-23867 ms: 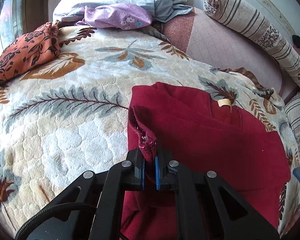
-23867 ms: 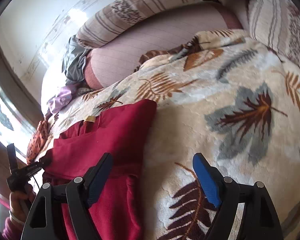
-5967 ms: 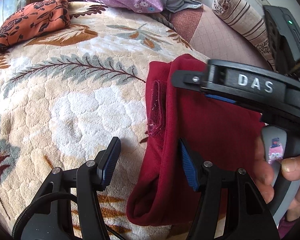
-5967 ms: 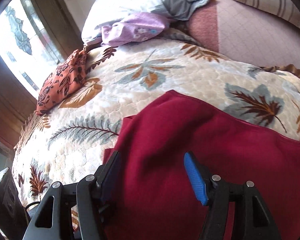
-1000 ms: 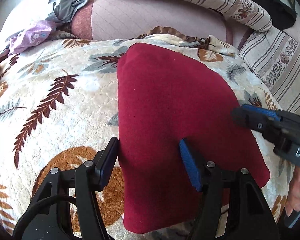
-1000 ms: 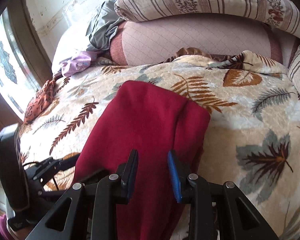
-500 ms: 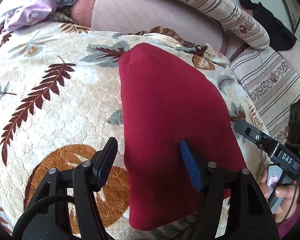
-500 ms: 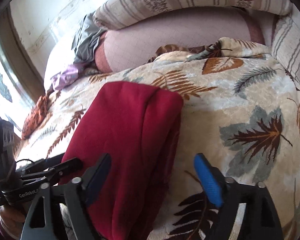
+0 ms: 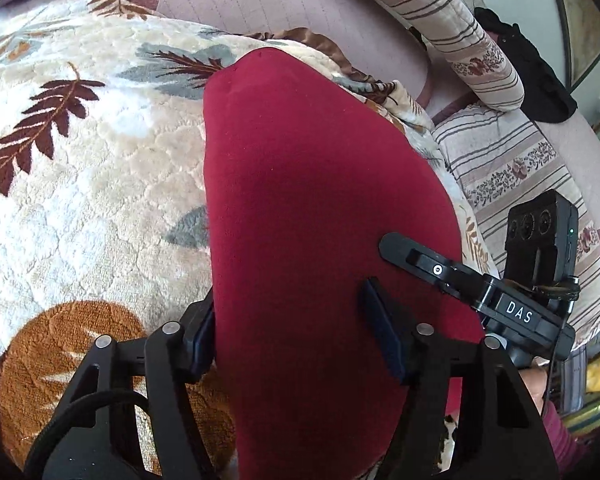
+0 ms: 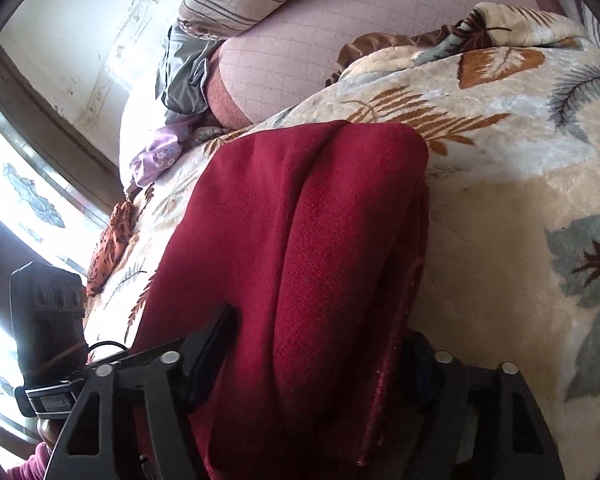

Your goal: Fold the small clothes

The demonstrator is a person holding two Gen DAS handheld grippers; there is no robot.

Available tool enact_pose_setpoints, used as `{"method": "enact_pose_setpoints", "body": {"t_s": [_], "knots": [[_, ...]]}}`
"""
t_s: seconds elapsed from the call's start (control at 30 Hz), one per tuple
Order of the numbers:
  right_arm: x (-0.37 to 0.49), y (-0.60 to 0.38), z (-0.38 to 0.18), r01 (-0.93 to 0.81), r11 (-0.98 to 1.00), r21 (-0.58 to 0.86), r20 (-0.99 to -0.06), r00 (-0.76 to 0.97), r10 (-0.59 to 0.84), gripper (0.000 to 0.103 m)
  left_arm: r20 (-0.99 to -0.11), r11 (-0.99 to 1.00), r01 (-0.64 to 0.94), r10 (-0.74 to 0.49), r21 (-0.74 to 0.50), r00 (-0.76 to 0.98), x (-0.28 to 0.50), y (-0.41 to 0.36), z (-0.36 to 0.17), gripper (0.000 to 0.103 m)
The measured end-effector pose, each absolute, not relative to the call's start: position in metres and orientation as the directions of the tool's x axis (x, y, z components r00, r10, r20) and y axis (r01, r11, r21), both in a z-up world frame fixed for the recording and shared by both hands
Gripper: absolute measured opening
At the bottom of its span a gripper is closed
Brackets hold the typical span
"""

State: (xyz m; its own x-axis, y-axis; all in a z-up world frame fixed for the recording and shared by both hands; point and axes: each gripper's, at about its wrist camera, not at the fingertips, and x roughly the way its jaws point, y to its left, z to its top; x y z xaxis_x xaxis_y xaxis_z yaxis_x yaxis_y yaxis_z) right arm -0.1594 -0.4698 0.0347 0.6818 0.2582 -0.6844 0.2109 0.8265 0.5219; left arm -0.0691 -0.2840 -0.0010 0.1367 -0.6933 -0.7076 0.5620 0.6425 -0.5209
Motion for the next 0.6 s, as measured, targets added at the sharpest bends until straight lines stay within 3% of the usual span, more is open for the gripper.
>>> {"method": "enact_pose_setpoints", "body": {"t_s": [0.1, 0.4, 0.53, 0.6], "knots": [[-0.164, -0.464, 0.049, 0.200, 0.838, 0.508, -0.680, 0.690, 0.247, 0.046, -0.693, 0.630, 0.560, -0.709, -0.539, 0.131, -0.076, -0.273, 0.012, 0.051], [-0.203, -0.406, 0.078, 0.057, 0.789, 0.612, -0.616, 0.660, 0.430, 0.044, -0.732, 0.700, 0.551, -0.646, -0.454, 0.216, -0.154, -0.182, 0.049, 0.051], [-0.216, -0.372, 0.055, 0.072, 0.793, 0.605, -0.687, 0.550, 0.474, 0.053, -0.792, 0.758, 0.533, -0.562, -0.375, 0.241, -0.178, -0.161, 0.025, 0.052], [-0.227, -0.366, 0.053, 0.114, 0.834, 0.539, -0.738, 0.542, 0.403, 0.055, -0.774, 0.765, 0.517, -0.572, -0.384, 0.273, -0.184, -0.152, 0.025, 0.058]]}}
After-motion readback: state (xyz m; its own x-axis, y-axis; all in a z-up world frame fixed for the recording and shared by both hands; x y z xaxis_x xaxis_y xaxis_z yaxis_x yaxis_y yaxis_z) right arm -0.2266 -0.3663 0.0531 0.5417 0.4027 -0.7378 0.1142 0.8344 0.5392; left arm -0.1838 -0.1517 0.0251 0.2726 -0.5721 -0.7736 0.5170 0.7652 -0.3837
